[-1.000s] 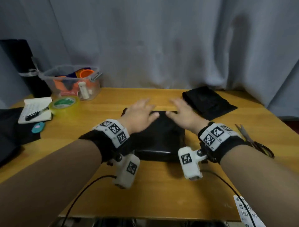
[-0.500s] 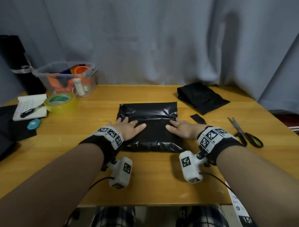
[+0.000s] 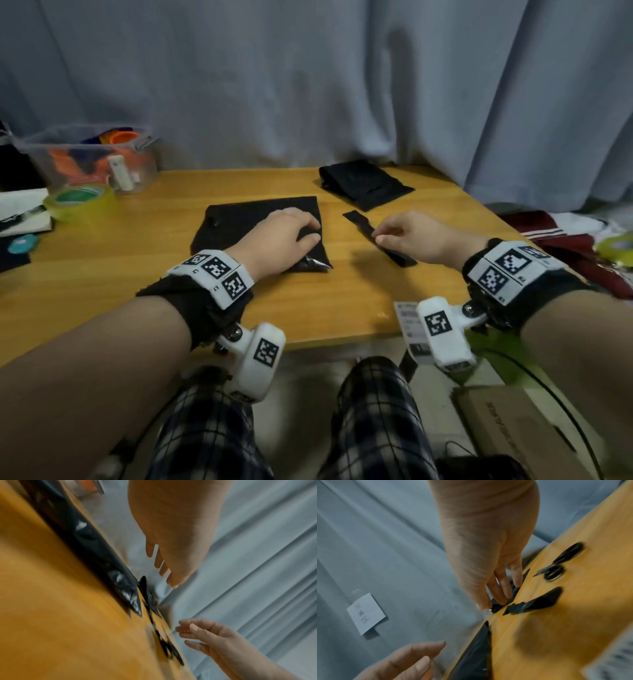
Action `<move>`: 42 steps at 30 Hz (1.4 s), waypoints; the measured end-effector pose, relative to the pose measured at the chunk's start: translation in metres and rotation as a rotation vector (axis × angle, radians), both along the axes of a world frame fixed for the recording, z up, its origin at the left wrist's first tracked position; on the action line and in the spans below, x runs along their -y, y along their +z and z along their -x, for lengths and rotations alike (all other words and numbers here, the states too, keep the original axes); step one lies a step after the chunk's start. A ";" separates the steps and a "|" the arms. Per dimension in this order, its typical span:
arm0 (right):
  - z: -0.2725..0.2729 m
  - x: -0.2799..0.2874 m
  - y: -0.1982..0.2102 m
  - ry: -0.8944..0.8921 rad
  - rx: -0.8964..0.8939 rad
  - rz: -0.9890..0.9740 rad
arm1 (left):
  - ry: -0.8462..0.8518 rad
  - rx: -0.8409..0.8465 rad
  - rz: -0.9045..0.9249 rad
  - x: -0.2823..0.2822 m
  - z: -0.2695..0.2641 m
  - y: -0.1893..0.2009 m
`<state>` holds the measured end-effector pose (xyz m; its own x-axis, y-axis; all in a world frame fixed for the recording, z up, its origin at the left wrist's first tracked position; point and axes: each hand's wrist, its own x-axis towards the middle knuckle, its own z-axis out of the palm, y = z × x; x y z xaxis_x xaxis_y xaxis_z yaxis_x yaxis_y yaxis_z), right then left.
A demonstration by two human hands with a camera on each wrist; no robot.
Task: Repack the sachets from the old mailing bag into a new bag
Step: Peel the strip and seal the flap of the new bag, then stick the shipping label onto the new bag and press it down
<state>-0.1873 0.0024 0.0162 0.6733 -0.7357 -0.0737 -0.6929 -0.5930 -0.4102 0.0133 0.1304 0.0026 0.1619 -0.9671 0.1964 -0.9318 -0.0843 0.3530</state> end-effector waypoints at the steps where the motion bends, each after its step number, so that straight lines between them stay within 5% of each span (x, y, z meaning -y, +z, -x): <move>1: 0.014 -0.005 -0.003 -0.010 0.010 -0.015 | -0.030 -0.002 -0.013 -0.001 0.013 -0.005; 8: 0.097 -0.030 -0.031 -0.096 0.084 -0.062 | -0.241 0.006 -0.110 -0.013 0.082 -0.045; 11: 0.116 -0.035 -0.039 -0.129 0.091 -0.115 | -0.384 0.152 -0.174 -0.015 0.102 -0.053; 17: 0.128 -0.039 -0.052 -0.183 0.188 -0.152 | -0.461 0.301 -0.054 -0.001 0.130 -0.062; 27: 0.126 -0.043 -0.055 -0.403 0.511 -0.428 | -0.286 0.001 0.192 0.005 0.123 -0.056; 34: 0.109 -0.043 -0.036 -0.469 0.757 -0.587 | -0.288 0.057 0.204 0.013 0.120 -0.046; 38: 0.101 -0.040 -0.028 -0.440 0.846 -0.626 | -0.197 -0.049 0.330 0.010 0.109 -0.023; 42: 0.080 -0.037 -0.019 -0.391 0.901 -0.709 | -0.200 0.084 0.294 -0.002 0.084 0.006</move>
<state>-0.2676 0.0394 -0.0032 0.4314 -0.8875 -0.1619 -0.0733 0.1444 -0.9868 -0.0705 0.1328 0.0090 -0.0529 -0.8781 0.4755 -0.9463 0.1962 0.2570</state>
